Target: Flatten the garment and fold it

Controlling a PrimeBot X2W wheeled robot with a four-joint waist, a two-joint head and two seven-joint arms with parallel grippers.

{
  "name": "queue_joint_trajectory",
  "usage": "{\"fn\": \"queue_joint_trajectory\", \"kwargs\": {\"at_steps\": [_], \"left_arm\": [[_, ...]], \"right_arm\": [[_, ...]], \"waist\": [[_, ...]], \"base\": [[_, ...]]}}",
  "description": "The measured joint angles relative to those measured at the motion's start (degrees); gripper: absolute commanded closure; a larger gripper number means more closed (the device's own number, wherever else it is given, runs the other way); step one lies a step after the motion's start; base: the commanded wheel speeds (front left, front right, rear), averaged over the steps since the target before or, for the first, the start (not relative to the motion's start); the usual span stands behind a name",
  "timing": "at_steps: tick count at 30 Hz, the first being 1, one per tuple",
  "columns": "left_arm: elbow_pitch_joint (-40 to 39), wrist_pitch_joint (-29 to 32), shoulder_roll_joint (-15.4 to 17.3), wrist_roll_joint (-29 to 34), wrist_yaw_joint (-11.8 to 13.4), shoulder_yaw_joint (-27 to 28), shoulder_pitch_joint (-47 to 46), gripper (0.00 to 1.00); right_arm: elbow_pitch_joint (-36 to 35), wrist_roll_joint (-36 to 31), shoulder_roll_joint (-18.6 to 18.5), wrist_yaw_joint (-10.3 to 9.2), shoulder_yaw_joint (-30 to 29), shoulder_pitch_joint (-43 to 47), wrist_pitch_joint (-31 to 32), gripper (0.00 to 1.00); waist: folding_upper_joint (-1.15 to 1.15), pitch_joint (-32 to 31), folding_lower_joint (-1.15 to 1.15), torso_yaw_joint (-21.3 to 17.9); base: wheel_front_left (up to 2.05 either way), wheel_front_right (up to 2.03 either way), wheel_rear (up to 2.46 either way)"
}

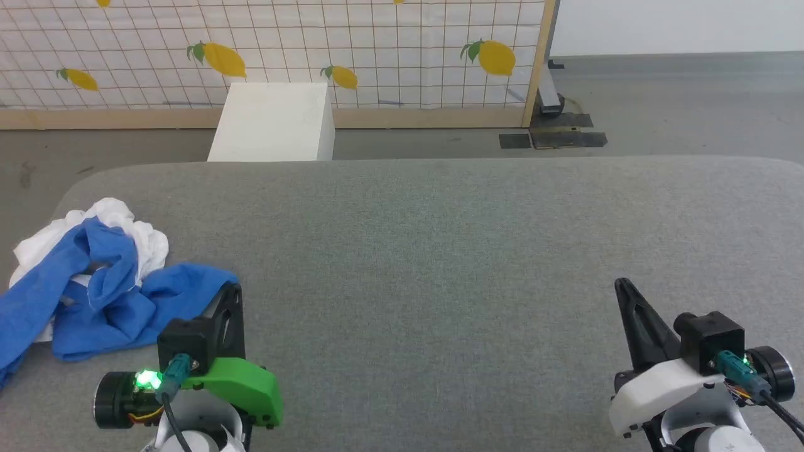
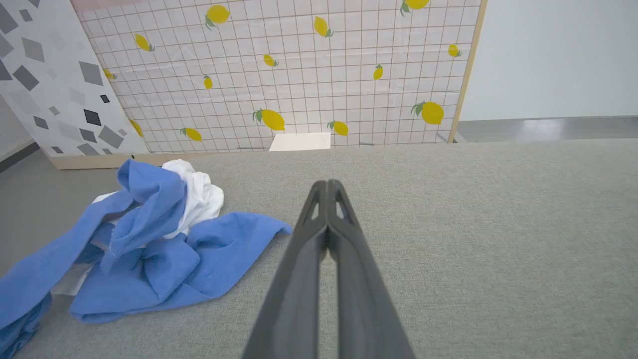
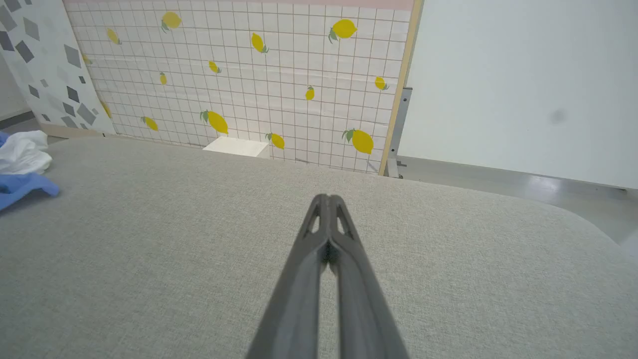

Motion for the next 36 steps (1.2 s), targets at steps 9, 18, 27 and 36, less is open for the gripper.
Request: {"fn": "queue_joint_trajectory", "kwargs": {"at_steps": [9, 18, 27, 36], "left_arm": [[0.0, 0.0, 0.0, 0.0, 0.0, 0.0, 0.0, 1.0], [0.0, 0.0, 0.0, 0.0, 0.0, 0.0, 0.0, 1.0], [0.0, 0.0, 0.0, -0.2, 0.0, -0.1, 0.0, 0.0], [0.6, -0.3, 0.0, -0.5, 0.0, -0.8, -0.1, 0.0]], "right_arm": [[0.0, 0.0, 0.0, 0.0, 0.0, 0.0, 0.0, 1.0], [0.0, 0.0, 0.0, 0.0, 0.0, 0.0, 0.0, 1.0], [0.0, 0.0, 0.0, 0.0, 0.0, 0.0, 0.0, 0.0], [0.0, 0.0, 0.0, 0.0, -0.2, 0.0, -0.2, 0.0]], "waist": [[0.0, 0.0, 0.0, 0.0], [0.0, 0.0, 0.0, 0.0], [0.0, 0.0, 0.0, 0.0], [0.0, 0.0, 0.0, 0.3]], "base": [[0.0, 0.0, 0.0], [0.0, 0.0, 0.0], [0.0, 0.0, 0.0], [0.0, 0.0, 0.0]]}}
